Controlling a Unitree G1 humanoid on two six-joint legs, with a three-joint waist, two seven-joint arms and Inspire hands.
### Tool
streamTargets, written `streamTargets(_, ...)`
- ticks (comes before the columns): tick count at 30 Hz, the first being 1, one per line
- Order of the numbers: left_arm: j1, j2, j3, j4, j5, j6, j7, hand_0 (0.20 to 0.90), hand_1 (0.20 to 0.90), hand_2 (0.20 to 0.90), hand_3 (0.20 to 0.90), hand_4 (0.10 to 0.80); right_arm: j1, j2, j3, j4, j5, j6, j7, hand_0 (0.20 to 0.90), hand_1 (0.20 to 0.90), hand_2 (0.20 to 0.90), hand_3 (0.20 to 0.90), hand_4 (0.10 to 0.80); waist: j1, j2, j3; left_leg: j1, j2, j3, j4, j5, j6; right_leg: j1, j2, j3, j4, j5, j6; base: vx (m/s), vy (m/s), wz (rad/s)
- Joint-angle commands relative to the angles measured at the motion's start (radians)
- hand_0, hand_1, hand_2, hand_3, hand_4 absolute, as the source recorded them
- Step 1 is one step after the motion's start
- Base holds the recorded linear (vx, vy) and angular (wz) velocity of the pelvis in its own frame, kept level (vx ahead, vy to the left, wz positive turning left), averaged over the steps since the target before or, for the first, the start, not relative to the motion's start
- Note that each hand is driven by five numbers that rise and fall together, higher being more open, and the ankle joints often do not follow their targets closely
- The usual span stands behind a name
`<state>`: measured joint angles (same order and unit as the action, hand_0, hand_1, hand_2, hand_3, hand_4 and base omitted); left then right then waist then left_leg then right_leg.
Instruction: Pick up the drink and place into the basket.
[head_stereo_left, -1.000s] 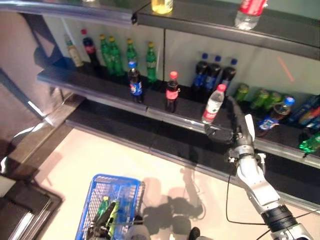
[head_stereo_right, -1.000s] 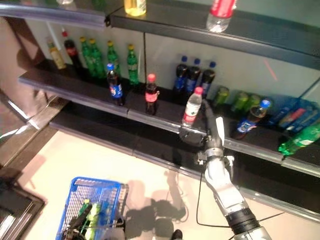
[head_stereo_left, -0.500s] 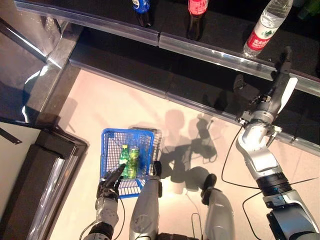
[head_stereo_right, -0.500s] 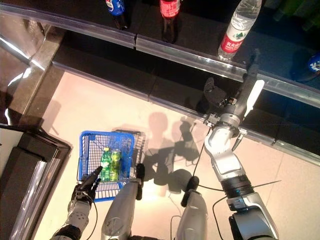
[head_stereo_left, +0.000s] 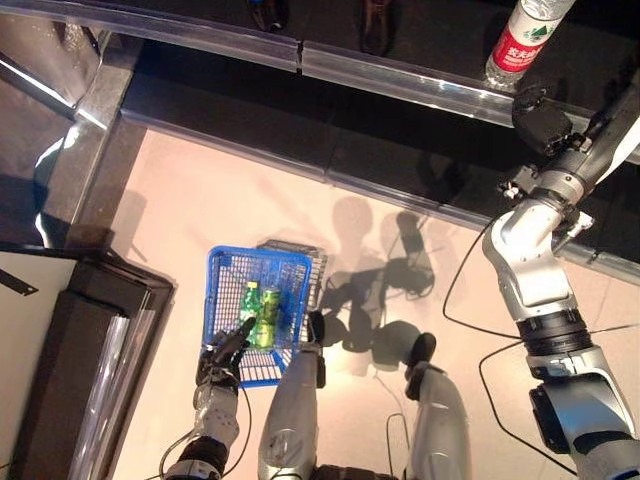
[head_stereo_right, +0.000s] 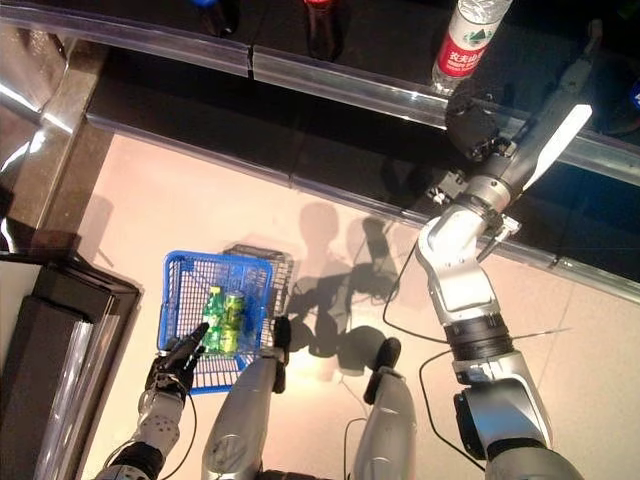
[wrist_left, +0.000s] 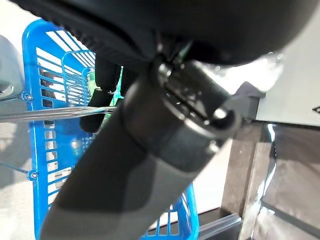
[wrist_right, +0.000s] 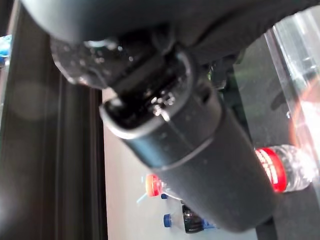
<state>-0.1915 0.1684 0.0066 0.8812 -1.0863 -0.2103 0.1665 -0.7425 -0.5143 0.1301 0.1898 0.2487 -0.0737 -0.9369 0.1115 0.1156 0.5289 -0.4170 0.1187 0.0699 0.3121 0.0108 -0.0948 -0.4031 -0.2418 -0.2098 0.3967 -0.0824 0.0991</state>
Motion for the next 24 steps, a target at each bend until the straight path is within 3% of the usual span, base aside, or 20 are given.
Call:
streamTargets(1, 0.115, 0.065, -0.062, -0.042, 0.044, -0.026, 0.019, 0.300, 0.300, 0.300, 0.200, 0.100, -0.183, -0.089, -0.014, -0.046, 0.050, -0.052, 0.053, 0.900, 0.900, 0.900, 0.900, 0.800, 0.010, -0.014, -0.009, -0.071, -0.025, -0.083, 0.013, 0.083, -0.004, 0.057, 0.016, 0.018, -0.048, 0.021, -0.046, 0.000, 0.000, 0.00)
streamTargets(15, 0.088, 0.100, -0.096, -0.060, 0.043, -0.017, 0.037, 0.300, 0.300, 0.300, 0.200, 0.100, -0.372, -0.114, 0.044, 0.088, 0.217, -0.050, 0.101, 0.900, 0.900, 0.900, 0.900, 0.800, 0.040, -0.006, -0.009, -0.092, -0.051, -0.084, -0.027, 0.062, 0.018, -0.010, 0.012, 0.012, -0.037, 0.033, -0.037, 0.003, -0.002, 0.00)
streamTargets(24, 0.082, 0.112, -0.112, -0.074, 0.042, -0.017, 0.041, 0.300, 0.300, 0.300, 0.200, 0.100, -0.471, -0.161, 0.060, 0.193, 0.254, -0.059, 0.053, 0.900, 0.900, 0.900, 0.900, 0.800, 0.053, 0.003, -0.009, -0.109, -0.062, -0.086, -0.031, 0.060, 0.026, -0.046, 0.004, 0.009, -0.018, 0.031, -0.032, 0.003, 0.000, 0.01)
